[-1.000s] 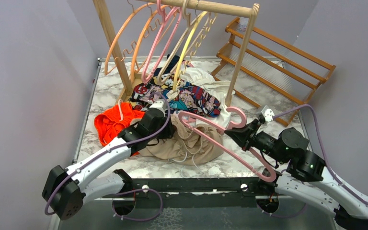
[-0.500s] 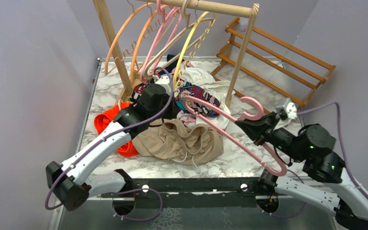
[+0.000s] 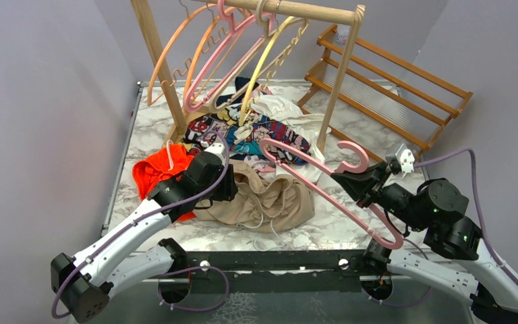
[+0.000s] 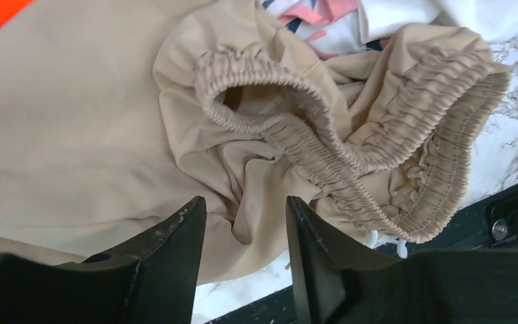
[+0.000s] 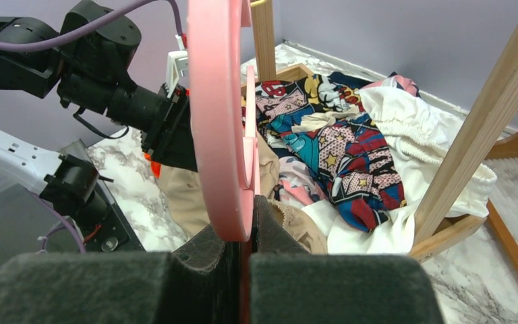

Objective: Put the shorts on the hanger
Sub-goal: Hang the shorts on the hanger.

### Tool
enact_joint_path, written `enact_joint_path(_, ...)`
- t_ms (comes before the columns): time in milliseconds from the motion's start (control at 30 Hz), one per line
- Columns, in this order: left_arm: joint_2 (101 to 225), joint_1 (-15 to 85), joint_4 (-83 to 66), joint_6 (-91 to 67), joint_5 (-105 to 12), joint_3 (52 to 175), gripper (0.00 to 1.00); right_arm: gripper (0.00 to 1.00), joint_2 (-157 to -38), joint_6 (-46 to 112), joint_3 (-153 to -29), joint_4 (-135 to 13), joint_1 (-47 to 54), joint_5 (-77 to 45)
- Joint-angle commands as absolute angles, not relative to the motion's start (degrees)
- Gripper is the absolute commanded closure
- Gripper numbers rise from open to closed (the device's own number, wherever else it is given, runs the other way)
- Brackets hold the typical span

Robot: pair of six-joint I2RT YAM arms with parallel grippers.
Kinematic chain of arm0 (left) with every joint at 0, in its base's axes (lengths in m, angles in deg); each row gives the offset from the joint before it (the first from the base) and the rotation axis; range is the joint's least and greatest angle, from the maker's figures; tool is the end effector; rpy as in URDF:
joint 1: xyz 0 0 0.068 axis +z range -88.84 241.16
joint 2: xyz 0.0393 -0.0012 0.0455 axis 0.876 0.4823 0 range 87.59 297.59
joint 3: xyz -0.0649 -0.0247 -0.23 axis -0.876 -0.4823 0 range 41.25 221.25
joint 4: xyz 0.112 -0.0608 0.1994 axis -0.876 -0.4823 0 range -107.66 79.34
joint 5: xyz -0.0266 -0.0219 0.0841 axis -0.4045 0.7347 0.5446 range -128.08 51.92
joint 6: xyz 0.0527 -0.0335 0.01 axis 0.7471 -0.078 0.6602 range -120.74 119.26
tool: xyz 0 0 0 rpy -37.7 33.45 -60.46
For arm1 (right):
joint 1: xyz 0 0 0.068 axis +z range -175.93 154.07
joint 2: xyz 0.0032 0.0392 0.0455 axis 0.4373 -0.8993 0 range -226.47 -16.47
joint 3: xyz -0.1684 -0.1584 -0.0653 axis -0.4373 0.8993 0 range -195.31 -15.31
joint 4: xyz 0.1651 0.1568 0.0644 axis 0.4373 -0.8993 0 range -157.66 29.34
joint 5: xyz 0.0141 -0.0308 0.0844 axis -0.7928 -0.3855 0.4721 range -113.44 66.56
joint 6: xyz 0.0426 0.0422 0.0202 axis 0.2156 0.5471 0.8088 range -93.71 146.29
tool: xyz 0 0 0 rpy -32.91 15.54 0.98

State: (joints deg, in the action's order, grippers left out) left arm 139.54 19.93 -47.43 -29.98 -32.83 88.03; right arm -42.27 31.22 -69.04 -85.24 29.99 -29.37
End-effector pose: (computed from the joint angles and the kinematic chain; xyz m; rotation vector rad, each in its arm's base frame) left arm 0.1473 -0.1231 0.2531 0.1982 2.3481 -0.5178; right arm 0.0601 0.0798 0.3761 -0.5941 1.4449 0.7680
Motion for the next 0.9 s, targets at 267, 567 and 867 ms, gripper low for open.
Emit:
enact_joint_path(267,142.66,19.99,-37.84,-22.77,-26.49,85.86,0.4,0.99,-41.52,33.55,-66.37,-83.49,30.23,-27.58)
enact_joint_path(567,149.96,20.37,-35.16,-21.26,-22.73,86.61,0.42,0.99,-41.36,33.26,-66.59,-84.38,30.23,-25.85)
enact_joint_path(867,152.67,20.95,-29.37,-22.42,-24.16,85.76,0.59,0.99,-42.0,32.62,-68.2,-86.88,30.2,-21.62)
